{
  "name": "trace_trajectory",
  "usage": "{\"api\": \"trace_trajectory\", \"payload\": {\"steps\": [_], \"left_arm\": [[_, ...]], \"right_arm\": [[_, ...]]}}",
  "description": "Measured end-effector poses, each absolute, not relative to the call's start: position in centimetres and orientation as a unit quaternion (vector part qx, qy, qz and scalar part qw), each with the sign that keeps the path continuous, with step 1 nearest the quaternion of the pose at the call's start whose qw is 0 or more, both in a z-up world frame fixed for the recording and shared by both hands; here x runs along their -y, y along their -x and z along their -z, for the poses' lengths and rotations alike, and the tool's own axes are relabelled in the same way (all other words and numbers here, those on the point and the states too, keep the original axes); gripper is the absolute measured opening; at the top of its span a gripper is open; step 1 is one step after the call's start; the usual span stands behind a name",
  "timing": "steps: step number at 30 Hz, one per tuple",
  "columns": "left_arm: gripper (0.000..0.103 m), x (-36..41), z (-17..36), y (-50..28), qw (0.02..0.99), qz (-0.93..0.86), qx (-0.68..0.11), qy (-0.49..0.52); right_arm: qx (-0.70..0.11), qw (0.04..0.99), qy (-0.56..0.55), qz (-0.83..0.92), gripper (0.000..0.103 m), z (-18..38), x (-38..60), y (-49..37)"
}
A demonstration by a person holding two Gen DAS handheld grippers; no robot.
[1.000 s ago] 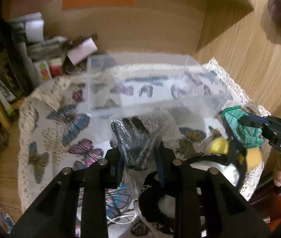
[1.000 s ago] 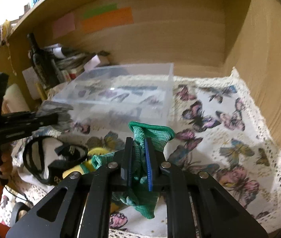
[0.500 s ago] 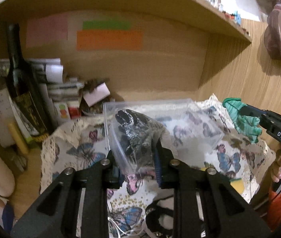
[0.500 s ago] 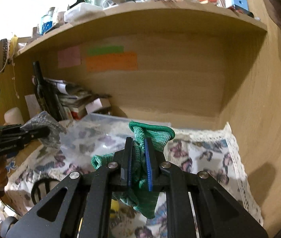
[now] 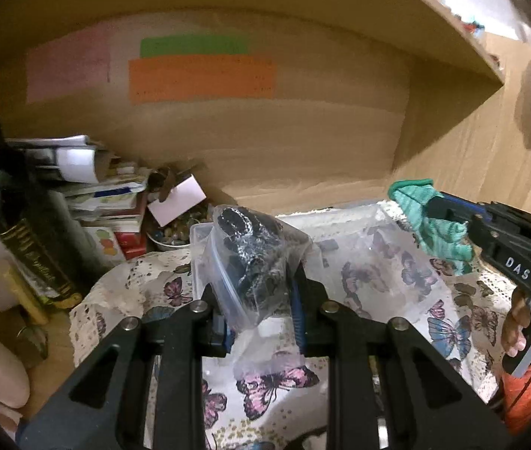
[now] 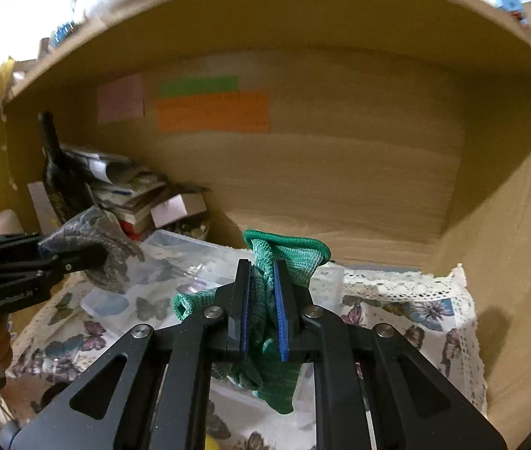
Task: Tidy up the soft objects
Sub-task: 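Carry both items into the clear box and open both tools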
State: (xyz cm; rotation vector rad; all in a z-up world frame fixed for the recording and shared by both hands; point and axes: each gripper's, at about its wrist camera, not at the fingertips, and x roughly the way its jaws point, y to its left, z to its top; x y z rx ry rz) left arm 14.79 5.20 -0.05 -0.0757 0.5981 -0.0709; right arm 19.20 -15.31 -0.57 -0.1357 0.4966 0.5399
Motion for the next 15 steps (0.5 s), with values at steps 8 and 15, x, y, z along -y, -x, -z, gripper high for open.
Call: {"api": "trace_trajectory", "payload": {"steps": [8,15], "left_arm": [[0.024,-4.2,2.1,-18.5,0.94,0.03,-0.34,0.015],[0.024,-3.3,4.5,-20.5,0.924,0.032,-0.38,-0.004]], "right_arm": [[-0.306,0.909,0.082,-0.27,0.01,4.0,12.8,-22.7],[-0.356,0.889,0.102,-0.269,0.01,6.2,11.7,-24.1]]}}
